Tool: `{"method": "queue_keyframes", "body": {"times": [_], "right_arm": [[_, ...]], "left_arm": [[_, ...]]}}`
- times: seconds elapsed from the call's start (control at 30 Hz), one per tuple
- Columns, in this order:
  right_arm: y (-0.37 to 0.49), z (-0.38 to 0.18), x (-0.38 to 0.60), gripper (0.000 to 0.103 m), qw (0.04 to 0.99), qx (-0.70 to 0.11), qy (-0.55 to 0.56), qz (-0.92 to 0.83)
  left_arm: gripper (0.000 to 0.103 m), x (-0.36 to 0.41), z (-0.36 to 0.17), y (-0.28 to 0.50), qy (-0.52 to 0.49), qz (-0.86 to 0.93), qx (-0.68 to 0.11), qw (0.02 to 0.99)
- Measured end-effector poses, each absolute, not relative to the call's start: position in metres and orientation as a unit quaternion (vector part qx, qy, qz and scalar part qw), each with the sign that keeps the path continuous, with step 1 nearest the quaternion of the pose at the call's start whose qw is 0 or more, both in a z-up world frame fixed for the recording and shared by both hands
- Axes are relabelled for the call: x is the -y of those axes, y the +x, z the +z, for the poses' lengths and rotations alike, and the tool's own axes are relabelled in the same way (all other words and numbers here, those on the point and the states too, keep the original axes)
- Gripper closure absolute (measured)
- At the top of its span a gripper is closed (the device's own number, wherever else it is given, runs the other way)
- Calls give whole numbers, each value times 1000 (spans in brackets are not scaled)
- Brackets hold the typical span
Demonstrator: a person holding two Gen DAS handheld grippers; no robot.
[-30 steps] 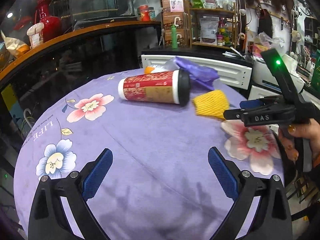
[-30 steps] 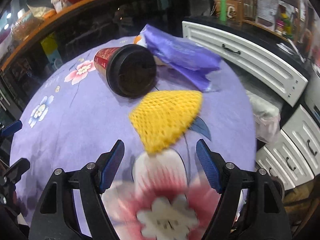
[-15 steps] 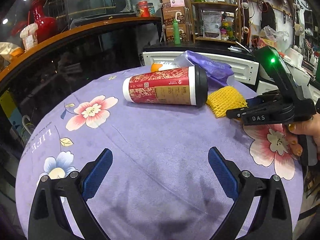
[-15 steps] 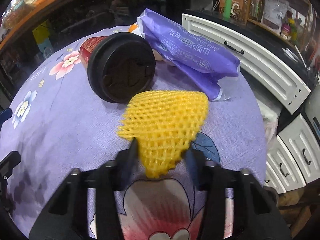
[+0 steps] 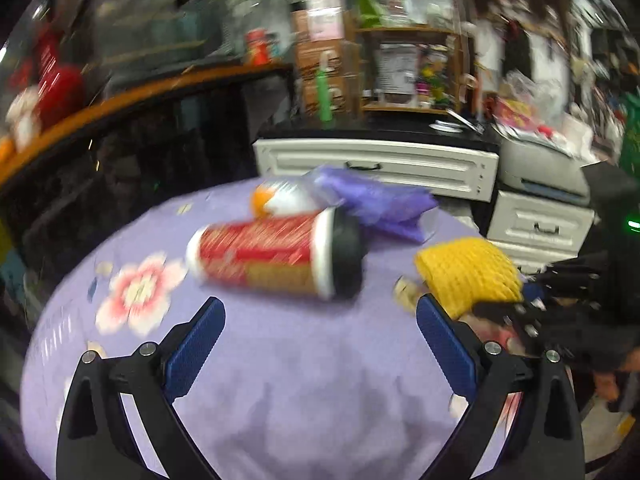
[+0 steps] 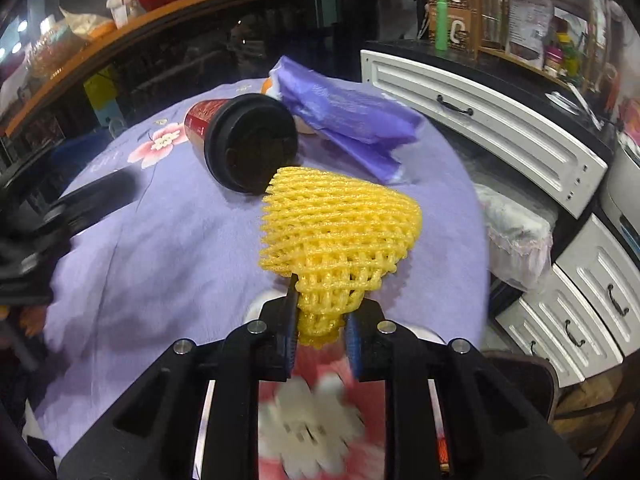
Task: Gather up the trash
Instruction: 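Close the right gripper on the yellow foam fruit net, then grasp the purple plastic bag with the left gripper while the right holds the yellow net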
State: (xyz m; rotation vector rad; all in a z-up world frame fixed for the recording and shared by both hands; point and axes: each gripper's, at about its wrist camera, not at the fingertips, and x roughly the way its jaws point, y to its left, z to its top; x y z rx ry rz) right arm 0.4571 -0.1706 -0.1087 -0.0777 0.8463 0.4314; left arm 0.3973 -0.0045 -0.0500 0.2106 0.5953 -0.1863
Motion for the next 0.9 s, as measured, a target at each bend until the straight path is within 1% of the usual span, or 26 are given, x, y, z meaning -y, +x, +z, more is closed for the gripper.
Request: {"method": "queue_keyframes", "body": {"times": [0.1, 0.3, 0.4, 0.47, 0.63, 0.9], "right_arm": [[446, -104, 192, 83, 893, -401, -28, 203], [433, -110, 235, 83, 895, -405, -6, 188], [429, -117, 253, 83, 895, -409, 3, 180], [428, -121, 261, 83, 893, -412, 8, 179], [425, -132, 280, 83, 892, -415, 14, 179], [420, -148, 301, 83, 886, -427, 12, 182]], "left_arm": [[8, 36, -52, 420, 118, -112, -309, 937], [8, 74, -64, 455, 46, -125, -334, 933], [8, 84, -70, 470, -8, -103, -347, 932], [8, 85, -73, 481, -68, -88, -351, 930], [9, 84, -85, 504, -177, -34, -368, 912], [9, 82, -85, 529, -260, 8, -339, 904]]}}
